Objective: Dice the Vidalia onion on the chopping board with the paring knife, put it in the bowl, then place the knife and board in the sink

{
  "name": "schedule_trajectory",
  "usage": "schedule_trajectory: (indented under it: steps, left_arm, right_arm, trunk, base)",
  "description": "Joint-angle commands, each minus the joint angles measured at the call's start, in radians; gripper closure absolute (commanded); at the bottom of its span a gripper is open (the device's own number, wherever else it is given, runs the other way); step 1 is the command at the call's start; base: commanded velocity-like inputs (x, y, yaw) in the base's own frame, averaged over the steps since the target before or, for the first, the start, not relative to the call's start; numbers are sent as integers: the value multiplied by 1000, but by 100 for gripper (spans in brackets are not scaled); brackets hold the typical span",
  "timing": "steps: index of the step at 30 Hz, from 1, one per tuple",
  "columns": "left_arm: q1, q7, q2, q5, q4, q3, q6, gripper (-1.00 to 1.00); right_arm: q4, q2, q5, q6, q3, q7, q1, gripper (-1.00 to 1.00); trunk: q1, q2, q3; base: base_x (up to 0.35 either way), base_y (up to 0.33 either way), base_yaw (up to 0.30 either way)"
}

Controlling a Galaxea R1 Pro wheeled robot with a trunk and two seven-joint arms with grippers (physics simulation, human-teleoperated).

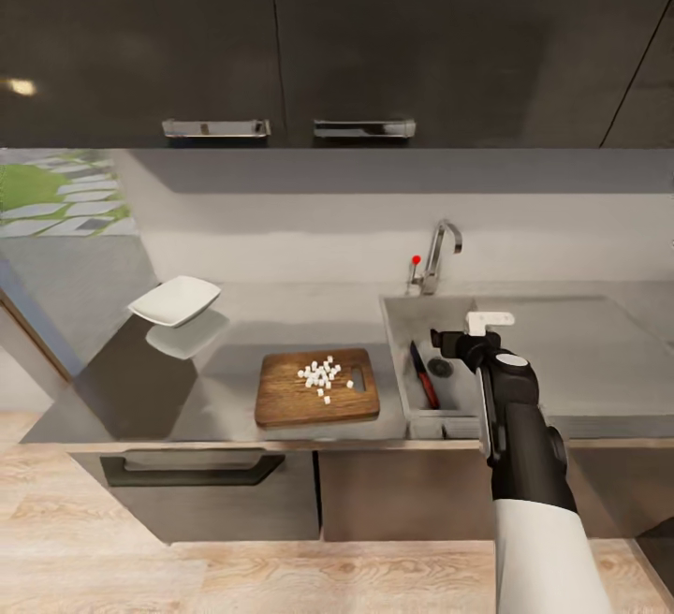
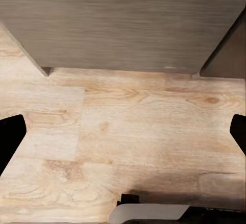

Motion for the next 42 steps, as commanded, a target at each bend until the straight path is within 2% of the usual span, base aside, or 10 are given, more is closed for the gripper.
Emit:
schedule_trajectory:
  steps: [1,9,16,34,42]
  left_arm:
    - [0,5,1,8,0,-6,-2,-100]
    - [0,5,1,7,0,-6,-2,-100]
    - [0,5,1,7,0,-7,-2,-100]
    - [0,5,-1,7,12,-7,-2,-100]
    - [0,4,-5,6,17,-8,-2,-100]
  right_arm:
    - [-1,1,11,4,-2,9,-1,-100]
    - [28,1,9,2,-2,10,-1,-100]
    - [77,1,11,-4,-2,5,-1,-100]
    - [122,0,11,-7,-2,5,-1,-100]
    - [122,0,11,-6,-2,4,-1,-100]
  trunk:
    - [0,-2,-1]
    - [0,-2,0]
    - [0,-2,0]
    - [0,-2,0]
    - [0,-2,-9]
  base:
    - [-233,235,0]
    - [-218,246,0]
    - [-26,267,0]
    - [66,98,0]
    - [0,4,0]
